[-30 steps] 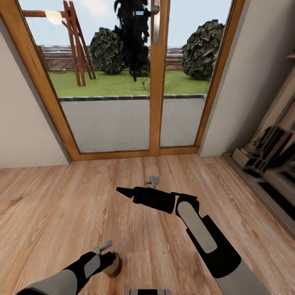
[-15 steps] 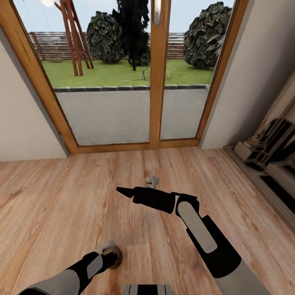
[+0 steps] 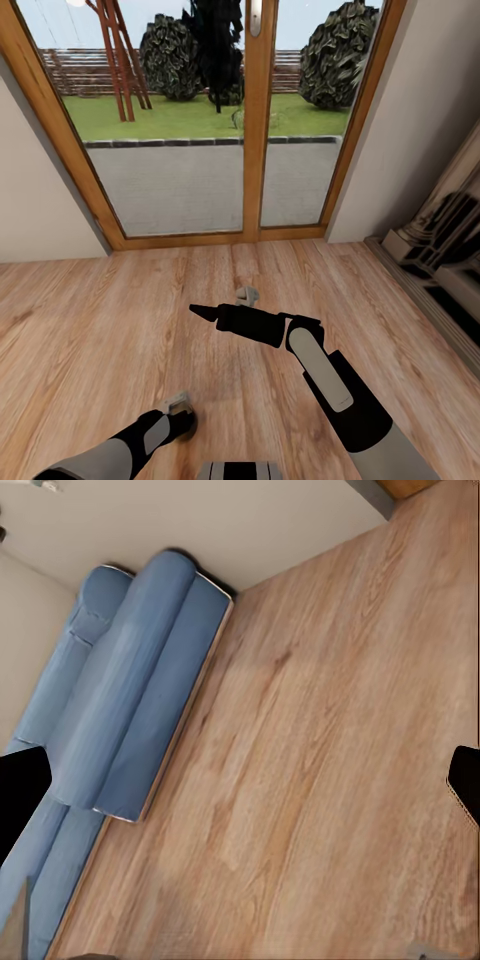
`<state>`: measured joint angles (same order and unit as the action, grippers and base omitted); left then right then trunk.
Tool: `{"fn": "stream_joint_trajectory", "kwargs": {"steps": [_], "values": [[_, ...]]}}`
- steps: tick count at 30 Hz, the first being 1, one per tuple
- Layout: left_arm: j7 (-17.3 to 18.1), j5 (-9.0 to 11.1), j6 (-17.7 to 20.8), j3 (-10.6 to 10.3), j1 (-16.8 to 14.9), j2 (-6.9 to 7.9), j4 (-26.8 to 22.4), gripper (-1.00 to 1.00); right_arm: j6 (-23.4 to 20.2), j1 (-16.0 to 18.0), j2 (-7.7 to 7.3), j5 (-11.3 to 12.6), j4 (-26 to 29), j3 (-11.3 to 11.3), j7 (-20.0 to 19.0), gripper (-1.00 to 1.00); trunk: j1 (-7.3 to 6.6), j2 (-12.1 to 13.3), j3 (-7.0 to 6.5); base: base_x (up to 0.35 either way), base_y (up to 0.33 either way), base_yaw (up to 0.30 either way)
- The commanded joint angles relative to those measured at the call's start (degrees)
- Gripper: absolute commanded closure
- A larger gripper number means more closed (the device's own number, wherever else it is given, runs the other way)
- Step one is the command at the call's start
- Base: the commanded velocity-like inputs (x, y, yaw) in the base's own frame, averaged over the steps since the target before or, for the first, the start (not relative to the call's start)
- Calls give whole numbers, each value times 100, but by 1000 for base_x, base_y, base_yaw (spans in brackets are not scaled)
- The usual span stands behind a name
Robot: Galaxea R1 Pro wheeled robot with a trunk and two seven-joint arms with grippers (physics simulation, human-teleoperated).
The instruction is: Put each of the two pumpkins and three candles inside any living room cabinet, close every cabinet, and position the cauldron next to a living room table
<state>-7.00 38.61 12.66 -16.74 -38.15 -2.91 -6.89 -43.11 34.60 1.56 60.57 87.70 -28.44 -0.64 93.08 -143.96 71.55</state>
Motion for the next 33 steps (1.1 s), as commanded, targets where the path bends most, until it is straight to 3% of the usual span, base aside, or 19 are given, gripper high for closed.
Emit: {"fn": "stream_joint_trajectory", "kwargs": {"steps": [1, 33], "values": [[-39, 38, 26, -52, 0, 2, -14, -100, -22, 3, 0, -2, 1, 4, -7, -100, 1, -1, 4, 173, -61, 0], [-40, -3, 26, -57, 0, 10, -14, -100, -22, 3, -7, 16, 18, 5, -7, -100, 1, -1, 4, 55, 4, 0]]}}
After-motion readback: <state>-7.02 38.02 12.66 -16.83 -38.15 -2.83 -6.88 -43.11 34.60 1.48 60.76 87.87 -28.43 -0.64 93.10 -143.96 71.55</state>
